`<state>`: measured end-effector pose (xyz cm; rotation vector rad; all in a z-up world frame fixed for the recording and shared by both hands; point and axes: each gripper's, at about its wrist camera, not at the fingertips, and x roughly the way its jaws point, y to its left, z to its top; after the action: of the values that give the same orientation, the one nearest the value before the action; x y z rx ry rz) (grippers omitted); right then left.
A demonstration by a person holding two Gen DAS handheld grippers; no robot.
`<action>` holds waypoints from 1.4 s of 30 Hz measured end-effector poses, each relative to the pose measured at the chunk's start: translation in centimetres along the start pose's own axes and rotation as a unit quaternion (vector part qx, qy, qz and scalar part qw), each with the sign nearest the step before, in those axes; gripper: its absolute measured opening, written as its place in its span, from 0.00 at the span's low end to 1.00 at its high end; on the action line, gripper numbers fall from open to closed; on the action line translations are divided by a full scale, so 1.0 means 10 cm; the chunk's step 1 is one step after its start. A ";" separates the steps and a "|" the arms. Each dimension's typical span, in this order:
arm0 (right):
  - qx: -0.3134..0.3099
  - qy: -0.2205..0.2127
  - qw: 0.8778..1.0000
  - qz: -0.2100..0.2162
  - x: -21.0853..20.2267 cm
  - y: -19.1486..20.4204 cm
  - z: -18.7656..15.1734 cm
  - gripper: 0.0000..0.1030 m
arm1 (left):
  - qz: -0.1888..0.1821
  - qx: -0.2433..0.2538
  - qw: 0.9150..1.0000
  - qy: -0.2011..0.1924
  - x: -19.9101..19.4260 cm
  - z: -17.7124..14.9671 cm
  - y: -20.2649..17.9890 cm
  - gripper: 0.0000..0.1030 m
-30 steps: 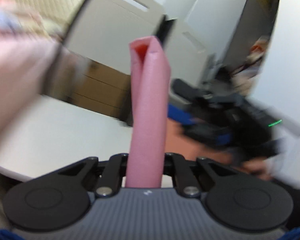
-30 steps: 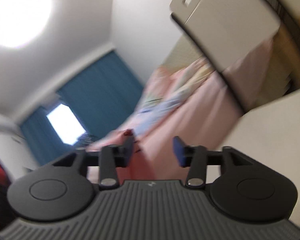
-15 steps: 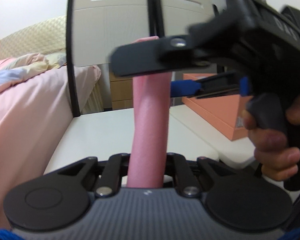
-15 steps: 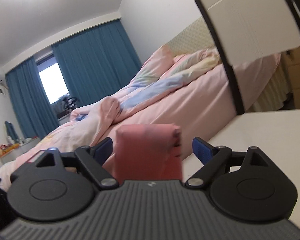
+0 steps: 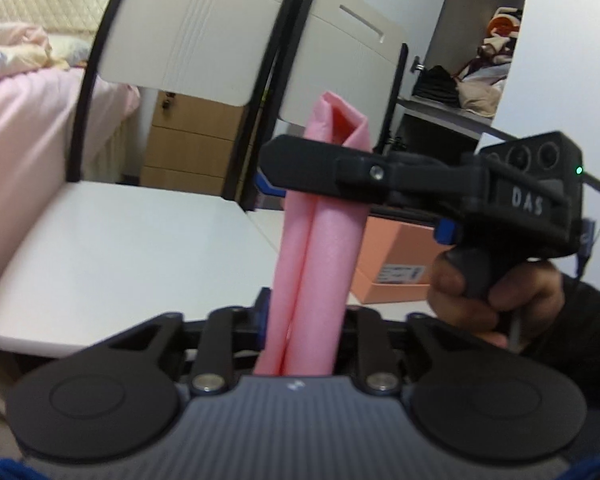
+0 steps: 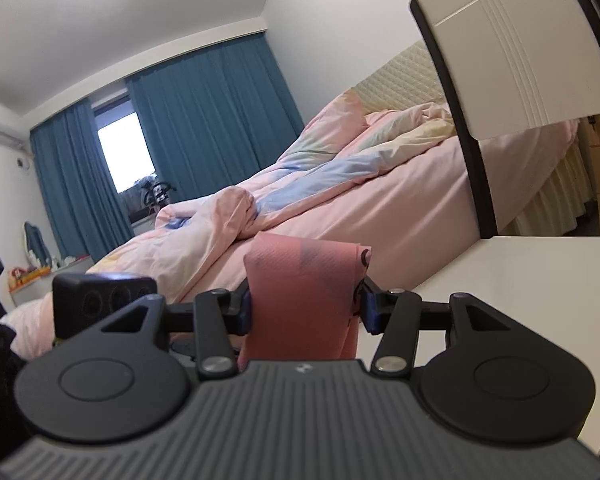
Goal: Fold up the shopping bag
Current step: 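Hold the doubled strip upright with the left tool while the right tool releases and withdraws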
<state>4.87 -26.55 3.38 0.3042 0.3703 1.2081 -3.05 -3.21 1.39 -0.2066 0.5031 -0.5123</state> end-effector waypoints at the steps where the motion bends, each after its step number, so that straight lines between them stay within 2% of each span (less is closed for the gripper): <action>1: -0.002 0.000 1.000 -0.002 -0.01 0.00 0.00 0.55 | 0.004 0.002 1.000 -0.001 0.01 0.00 -0.01 0.16; 3: 0.000 -0.003 1.000 -0.023 -0.01 0.00 0.00 0.62 | 0.031 0.013 0.999 -0.006 0.03 -0.01 -0.02 0.13; 5: 0.008 -0.008 0.999 -0.042 0.01 0.00 0.01 0.62 | 0.084 0.028 0.996 -0.010 0.07 0.00 -0.02 0.13; 7: 0.020 -0.013 0.998 -0.056 0.02 0.02 0.03 0.62 | 0.150 0.066 0.986 -0.019 0.09 -0.04 -0.08 0.13; 8: 0.025 -0.015 0.998 -0.057 0.03 0.03 0.04 0.62 | 0.164 0.079 0.983 -0.024 0.08 -0.04 -0.11 0.13; 9: 0.029 -0.014 0.998 -0.053 0.05 0.04 0.04 0.62 | 0.155 0.077 0.985 -0.026 0.06 -0.04 -0.12 0.13; 12: 0.015 0.007 0.999 -0.036 0.13 0.05 -0.01 0.65 | 0.098 0.044 0.994 -0.032 -0.01 0.00 -0.08 0.13; 16: 0.031 0.015 0.999 -0.021 0.15 -0.01 -0.04 0.67 | 0.070 0.023 0.997 -0.020 -0.01 0.02 -0.02 0.15; 17: 0.031 0.020 0.999 -0.016 0.15 -0.02 -0.06 0.67 | 0.067 0.026 0.997 -0.019 -0.02 0.02 -0.02 0.16; 18: 0.033 0.027 0.999 -0.010 0.16 -0.02 -0.07 0.61 | 0.065 0.030 0.997 -0.019 -0.02 0.02 -0.03 0.18; 20: 0.038 0.032 0.999 -0.014 0.14 -0.03 -0.07 0.54 | 0.060 0.028 0.998 -0.018 -0.02 0.02 -0.01 0.29; 21: 0.039 0.031 0.999 -0.011 0.13 -0.03 -0.06 0.49 | 0.056 0.024 0.998 -0.018 -0.02 0.03 0.00 0.32; 22: 0.032 0.028 0.999 -0.009 0.11 -0.02 -0.05 0.49 | 0.050 0.016 0.998 -0.020 -0.02 0.05 0.03 0.33; 25: 0.018 0.024 1.000 0.004 0.05 -0.02 -0.03 0.48 | 0.012 -0.014 1.000 -0.022 -0.04 0.06 0.11 0.34; 27: 0.021 0.018 1.000 0.010 0.02 -0.02 -0.02 0.48 | 0.011 -0.015 0.999 -0.029 -0.05 0.06 0.10 0.27; 30: 0.017 0.019 1.000 -0.002 0.06 0.01 -0.04 0.49 | 0.060 0.027 0.997 -0.033 -0.01 0.01 -0.03 0.14; 35: 0.039 0.022 0.999 -0.028 0.14 -0.03 -0.07 0.55 | 0.153 0.061 0.986 -0.019 0.08 -0.01 -0.07 0.08; 39: 0.069 0.003 0.996 -0.055 0.12 -0.01 0.03 0.55 | 0.219 0.105 0.970 -0.004 0.16 -0.03 -0.12 0.09; 42: 0.096 0.000 0.994 -0.055 0.12 0.03 0.09 0.55 | 0.266 0.162 0.950 -0.002 0.22 -0.08 -0.22 0.09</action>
<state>5.34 -25.35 4.18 0.4441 0.4984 1.0659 -2.73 -6.25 0.48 0.2413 0.4415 -0.0606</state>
